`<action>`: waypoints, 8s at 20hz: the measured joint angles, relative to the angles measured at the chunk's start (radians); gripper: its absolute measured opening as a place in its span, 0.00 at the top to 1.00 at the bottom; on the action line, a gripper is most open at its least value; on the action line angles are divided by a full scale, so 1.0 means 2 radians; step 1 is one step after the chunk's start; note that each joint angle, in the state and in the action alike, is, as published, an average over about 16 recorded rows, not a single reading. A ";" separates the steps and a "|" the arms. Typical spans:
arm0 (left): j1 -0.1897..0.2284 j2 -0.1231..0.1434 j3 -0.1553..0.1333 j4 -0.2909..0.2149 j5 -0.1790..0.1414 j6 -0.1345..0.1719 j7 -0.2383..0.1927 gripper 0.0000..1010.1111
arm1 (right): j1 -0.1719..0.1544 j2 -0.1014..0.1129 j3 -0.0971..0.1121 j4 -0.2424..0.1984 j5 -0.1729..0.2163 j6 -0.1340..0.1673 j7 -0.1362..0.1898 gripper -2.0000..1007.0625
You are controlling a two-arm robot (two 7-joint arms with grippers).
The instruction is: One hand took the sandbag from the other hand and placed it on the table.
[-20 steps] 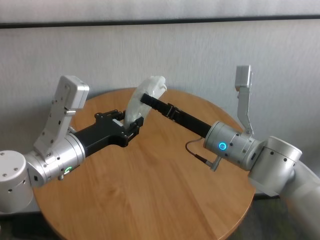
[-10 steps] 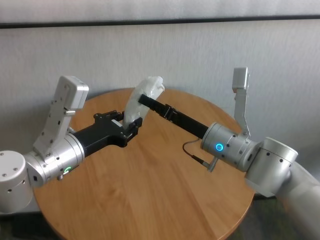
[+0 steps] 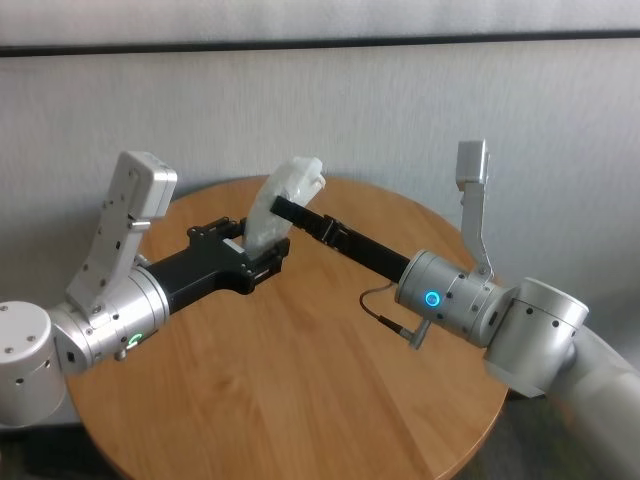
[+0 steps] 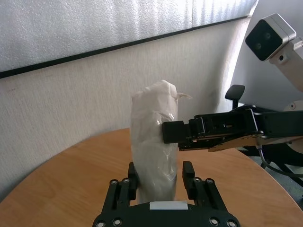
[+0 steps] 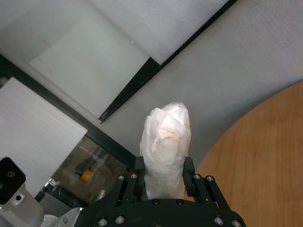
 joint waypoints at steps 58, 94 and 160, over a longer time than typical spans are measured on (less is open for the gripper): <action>0.036 -0.022 -0.042 -0.029 0.039 0.046 0.086 0.01 | -0.006 0.070 -0.004 0.020 0.012 -0.060 -0.033 0.53; 0.035 -0.020 -0.041 -0.029 0.038 0.043 0.087 0.01 | -0.018 0.138 0.018 0.062 -0.076 -0.020 -0.060 0.53; 0.035 -0.020 -0.040 -0.029 0.038 0.043 0.087 0.01 | 0.001 0.121 0.003 0.065 -0.123 -0.030 -0.025 0.00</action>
